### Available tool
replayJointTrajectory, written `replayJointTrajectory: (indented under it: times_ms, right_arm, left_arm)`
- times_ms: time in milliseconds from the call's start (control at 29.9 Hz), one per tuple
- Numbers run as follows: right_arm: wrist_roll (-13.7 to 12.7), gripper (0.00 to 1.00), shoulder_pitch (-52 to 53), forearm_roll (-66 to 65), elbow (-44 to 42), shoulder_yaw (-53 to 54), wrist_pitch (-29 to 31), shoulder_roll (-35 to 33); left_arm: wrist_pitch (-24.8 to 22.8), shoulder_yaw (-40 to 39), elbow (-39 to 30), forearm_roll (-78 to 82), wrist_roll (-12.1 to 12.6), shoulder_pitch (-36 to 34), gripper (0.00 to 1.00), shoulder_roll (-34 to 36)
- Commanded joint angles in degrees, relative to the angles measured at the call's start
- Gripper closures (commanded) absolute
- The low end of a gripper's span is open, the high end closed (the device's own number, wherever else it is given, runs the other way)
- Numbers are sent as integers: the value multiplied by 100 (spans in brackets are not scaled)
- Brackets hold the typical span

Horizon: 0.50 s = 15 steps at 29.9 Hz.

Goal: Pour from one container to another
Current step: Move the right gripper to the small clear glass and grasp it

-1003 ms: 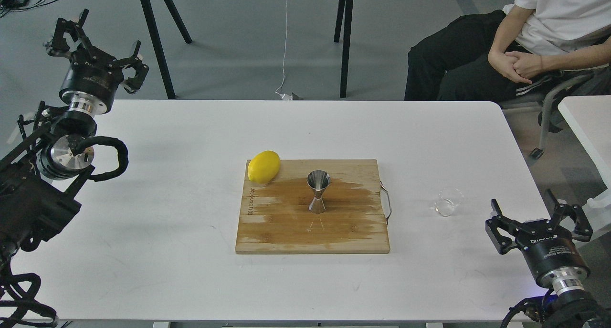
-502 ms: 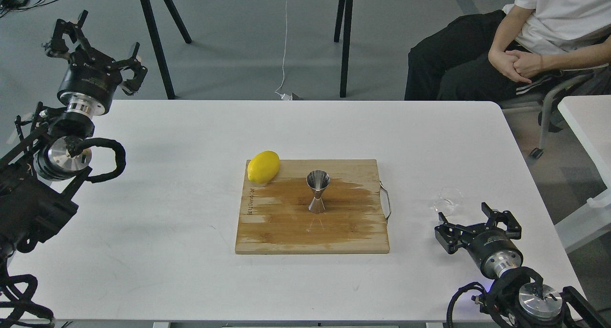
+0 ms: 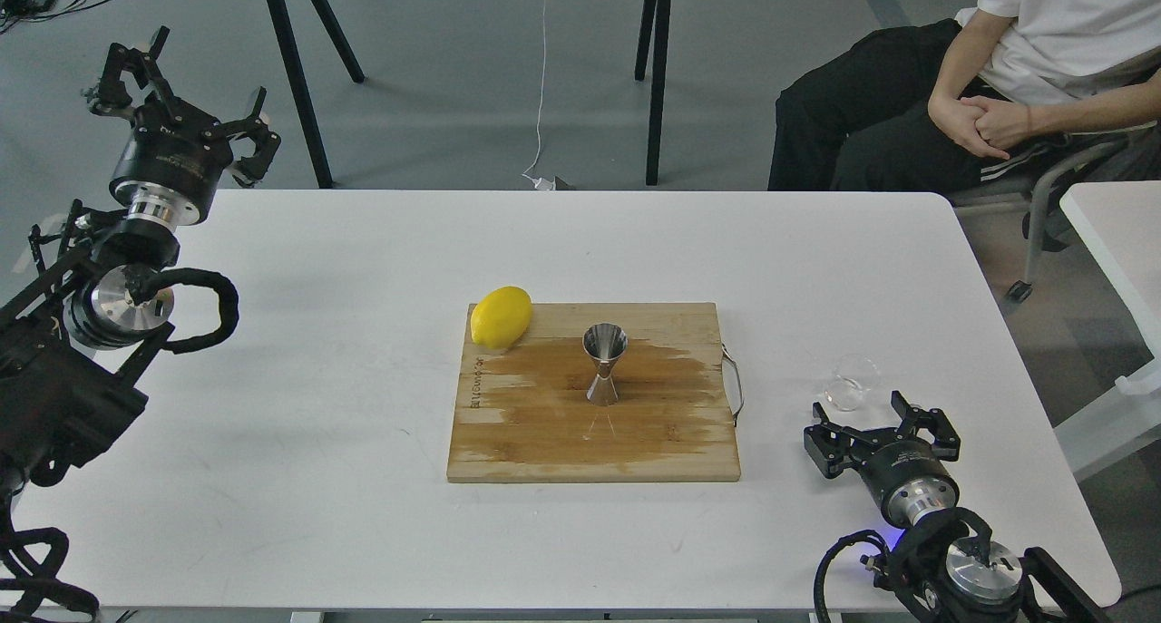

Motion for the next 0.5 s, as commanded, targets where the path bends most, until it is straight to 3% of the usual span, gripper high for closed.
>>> replayJointTrajectory:
  times_ms: [0, 167, 301, 468]
  right_arm:
    - [-16, 6, 63, 15, -55, -7, 15, 50]
    - [-16, 11, 133, 15, -81, 2, 15, 50]
    - [-25, 26, 203, 15, -99, 2, 15, 50]
    - [-25, 28, 397, 15, -353, 10, 23, 50]
  left_arm:
    - [1, 8, 0, 1, 0, 0, 0, -16]
    - [1, 8, 0, 1, 0, 0, 0, -16]
    - [1, 8, 0, -8, -17, 0, 0, -8]
    - [1, 8, 0, 1, -26, 17, 0, 80]
